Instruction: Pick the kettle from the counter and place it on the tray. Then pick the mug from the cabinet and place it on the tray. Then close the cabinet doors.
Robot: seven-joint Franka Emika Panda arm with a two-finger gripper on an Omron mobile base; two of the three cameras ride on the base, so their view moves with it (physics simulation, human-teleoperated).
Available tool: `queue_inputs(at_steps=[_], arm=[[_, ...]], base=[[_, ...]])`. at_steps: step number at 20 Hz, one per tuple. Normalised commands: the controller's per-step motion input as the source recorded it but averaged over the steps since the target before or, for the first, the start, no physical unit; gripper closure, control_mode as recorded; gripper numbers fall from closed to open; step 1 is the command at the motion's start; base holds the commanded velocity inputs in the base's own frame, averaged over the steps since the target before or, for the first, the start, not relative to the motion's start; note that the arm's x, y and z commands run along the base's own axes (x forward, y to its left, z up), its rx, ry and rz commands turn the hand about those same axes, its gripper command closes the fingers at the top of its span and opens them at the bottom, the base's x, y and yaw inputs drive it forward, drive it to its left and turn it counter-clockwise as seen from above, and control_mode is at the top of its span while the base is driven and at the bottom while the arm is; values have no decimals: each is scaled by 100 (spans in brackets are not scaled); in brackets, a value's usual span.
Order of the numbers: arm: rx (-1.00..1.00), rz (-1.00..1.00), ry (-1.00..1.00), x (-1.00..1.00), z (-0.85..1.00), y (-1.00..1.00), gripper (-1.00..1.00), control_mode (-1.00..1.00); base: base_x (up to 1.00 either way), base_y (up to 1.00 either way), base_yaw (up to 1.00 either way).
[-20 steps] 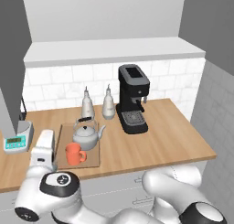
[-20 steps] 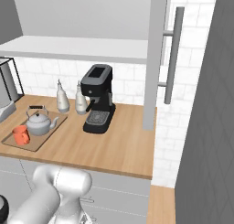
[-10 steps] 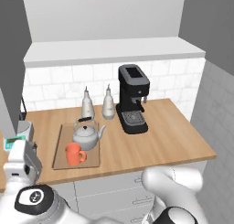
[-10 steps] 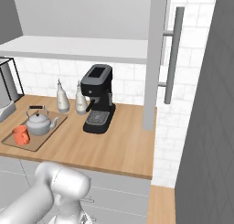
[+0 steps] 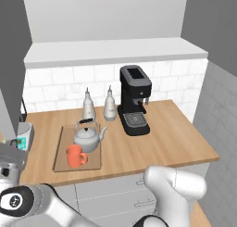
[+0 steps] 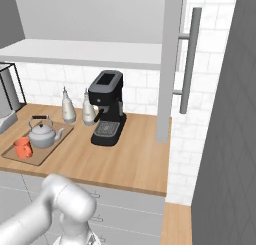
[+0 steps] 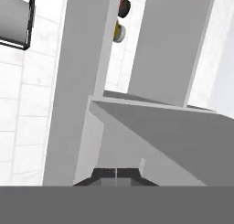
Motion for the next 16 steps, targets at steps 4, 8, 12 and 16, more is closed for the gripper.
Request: queue_inputs(at_steps=[4,8,12,16], arm=[[-8,-4,-15,0,2,97,100,-100],[-8,-3,-9,3,0,85,100,-100],[0,-3,-8,7,21,45,100,-100],[1,-11,-12,0,64,0,100,-100]], base=[[0,0,0],[0,0,0],[0,0,0],[0,0,0]])
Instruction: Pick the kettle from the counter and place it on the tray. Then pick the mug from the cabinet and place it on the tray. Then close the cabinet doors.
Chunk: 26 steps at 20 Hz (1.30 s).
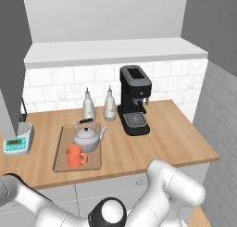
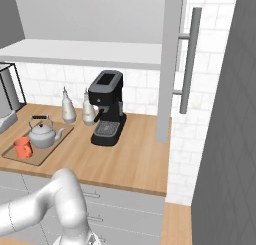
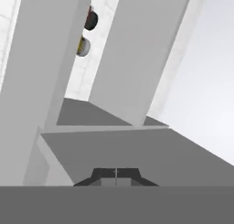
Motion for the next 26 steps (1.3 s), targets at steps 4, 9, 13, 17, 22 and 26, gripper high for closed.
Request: queue_inputs(at_steps=[4,9,13,17,22,26], arm=[[2,-14,-7,0,53,0,100,-100],[1,-17,-2,0,25,-34,100,-100],[3,-17,-3,0,30,-62,100,-100],[2,-15,-1,0,44,-66,100,-100],[0,-10,0,0,33,-74,100,-100],[0,-7,0,0,34,-87,100,-100]], base=[[0,0,0],[0,0,0],[0,0,0],[0,0,0],[0,0,0],[0,0,0]])
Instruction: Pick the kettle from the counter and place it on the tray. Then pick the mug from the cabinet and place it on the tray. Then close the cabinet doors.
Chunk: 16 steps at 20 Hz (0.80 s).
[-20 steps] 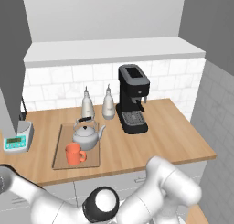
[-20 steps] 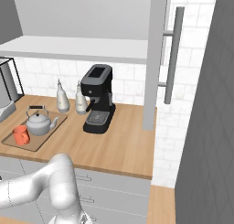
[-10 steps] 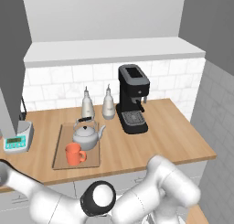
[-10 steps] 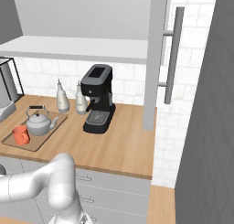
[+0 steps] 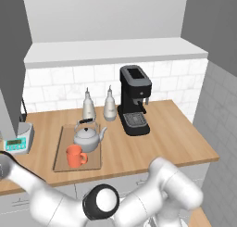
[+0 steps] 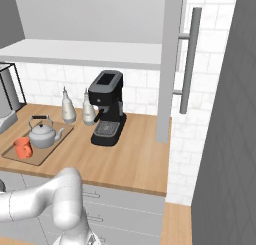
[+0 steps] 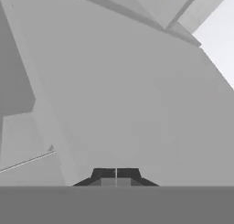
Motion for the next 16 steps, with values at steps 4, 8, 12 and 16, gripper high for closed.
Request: queue_inputs(at_steps=[4,8,12,16], arm=[[0,-2,0,0,27,-94,100,-100],[0,0,0,0,28,-93,100,-100],[0,0,1,4,23,-92,100,-100],[-5,0,16,27,25,-99,100,-100]], base=[[0,0,0],[0,0,0],[0,0,0],[0,0,0]])
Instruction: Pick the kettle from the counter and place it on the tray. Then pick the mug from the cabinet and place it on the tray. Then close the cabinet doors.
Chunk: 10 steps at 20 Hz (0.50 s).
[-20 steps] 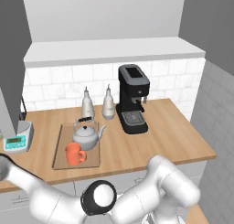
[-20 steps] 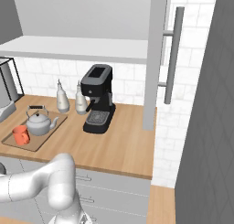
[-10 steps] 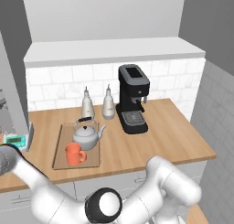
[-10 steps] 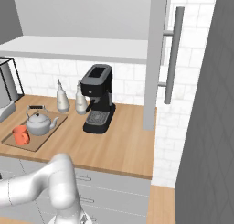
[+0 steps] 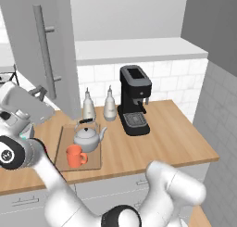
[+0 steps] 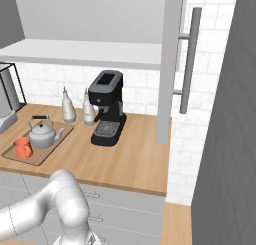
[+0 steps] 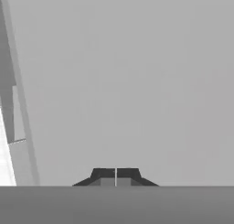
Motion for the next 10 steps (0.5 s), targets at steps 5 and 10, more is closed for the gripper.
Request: queue_inputs(at_steps=[5,10], arm=[[-5,2,32,47,49,-80,100,-100],[-5,11,51,70,50,-65,100,-100]], base=[[0,0,0],[0,0,0]])
